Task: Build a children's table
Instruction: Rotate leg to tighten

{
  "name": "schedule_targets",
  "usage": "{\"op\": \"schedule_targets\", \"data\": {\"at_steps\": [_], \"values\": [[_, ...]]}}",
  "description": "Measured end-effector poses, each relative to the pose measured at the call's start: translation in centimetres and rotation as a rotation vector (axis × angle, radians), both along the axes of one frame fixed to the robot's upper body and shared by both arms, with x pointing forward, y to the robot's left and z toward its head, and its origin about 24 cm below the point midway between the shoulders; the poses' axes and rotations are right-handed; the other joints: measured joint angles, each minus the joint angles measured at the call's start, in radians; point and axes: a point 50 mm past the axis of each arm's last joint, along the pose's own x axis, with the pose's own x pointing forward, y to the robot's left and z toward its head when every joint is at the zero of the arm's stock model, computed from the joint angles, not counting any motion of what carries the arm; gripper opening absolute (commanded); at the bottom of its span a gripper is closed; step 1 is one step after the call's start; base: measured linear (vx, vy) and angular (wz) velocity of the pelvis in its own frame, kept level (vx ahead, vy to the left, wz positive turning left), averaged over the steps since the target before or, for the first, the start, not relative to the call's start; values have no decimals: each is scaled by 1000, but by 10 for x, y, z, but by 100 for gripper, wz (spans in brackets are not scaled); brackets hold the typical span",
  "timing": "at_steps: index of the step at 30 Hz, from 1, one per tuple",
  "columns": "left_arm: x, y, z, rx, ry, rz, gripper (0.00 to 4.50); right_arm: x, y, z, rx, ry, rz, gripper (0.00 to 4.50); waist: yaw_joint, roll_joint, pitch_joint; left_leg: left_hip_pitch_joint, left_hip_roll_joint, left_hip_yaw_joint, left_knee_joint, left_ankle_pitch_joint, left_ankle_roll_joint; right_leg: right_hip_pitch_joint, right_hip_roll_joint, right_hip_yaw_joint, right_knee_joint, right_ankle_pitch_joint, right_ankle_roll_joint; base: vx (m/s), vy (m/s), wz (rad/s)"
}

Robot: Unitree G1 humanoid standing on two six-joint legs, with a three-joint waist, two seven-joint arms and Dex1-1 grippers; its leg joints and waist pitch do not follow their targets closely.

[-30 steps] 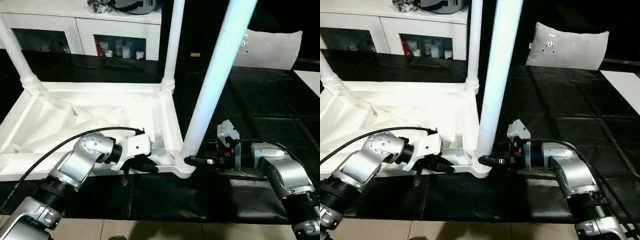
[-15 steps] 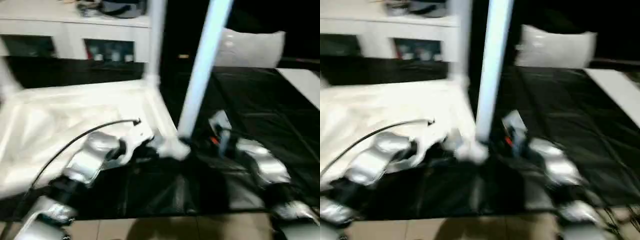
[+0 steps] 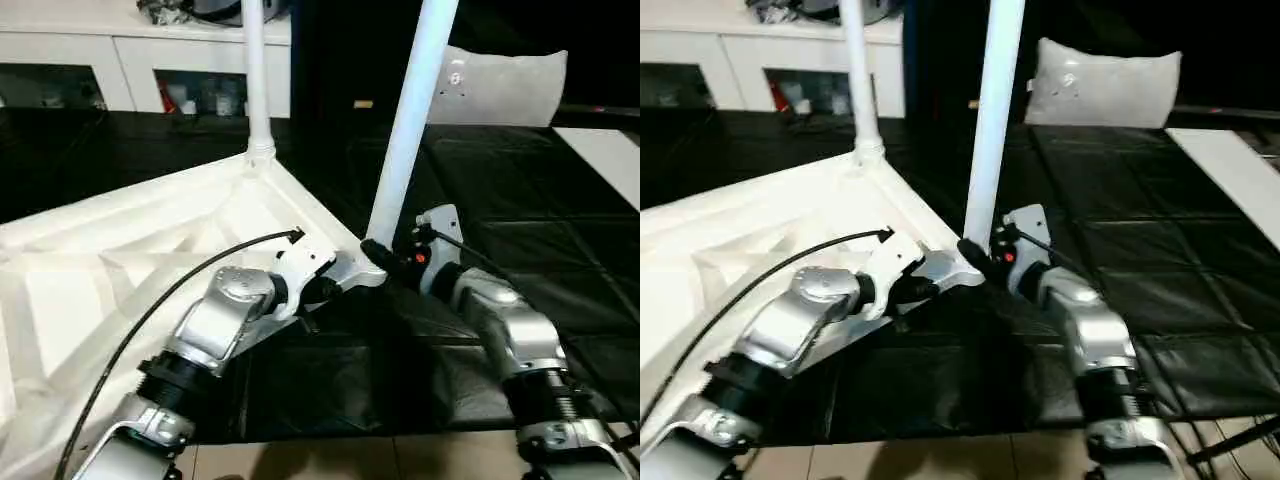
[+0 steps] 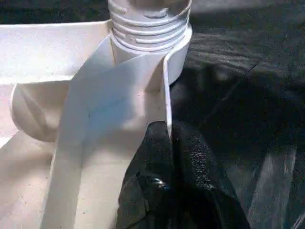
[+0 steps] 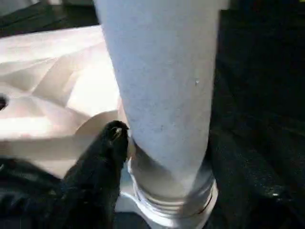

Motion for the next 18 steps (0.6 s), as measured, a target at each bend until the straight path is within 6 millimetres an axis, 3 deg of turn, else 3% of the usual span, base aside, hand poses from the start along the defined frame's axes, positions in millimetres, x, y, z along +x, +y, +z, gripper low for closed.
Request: {"op": "schedule_targets", "data": {"at_steps": [1, 7, 16, 18], "values": [[-1, 1, 1, 6, -7, -22, 0, -2, -4, 1, -17, -4, 21, 339, 4, 0, 0, -1, 0, 0, 0, 0, 0, -1, 0, 0, 0, 0, 0, 0, 0, 0], [-5, 15, 1, 49, -26, -144, 0, -17, -22, 10, -98, -27, 227, 381, 30, 1, 1, 0, 0, 1, 0, 0, 0, 0, 0, 0, -1, 0, 0, 0, 0, 0], [-17, 36, 3, 88, 2, -345, 0, -34, -26, 16, -96, -26, 442, 381, 42, 1, 1, 1, 0, 1, 1, 0, 0, 1, 0, 0, 0, 0, 0, 0, 0, 0], [-19, 39, 3, 90, 15, -386, 0, -35, -24, 16, -85, -22, 467, 355, 47, 1, 1, 1, 0, 1, 1, 0, 0, 2, 0, 0, 0, 0, 0, 0, 0, 0]]}}
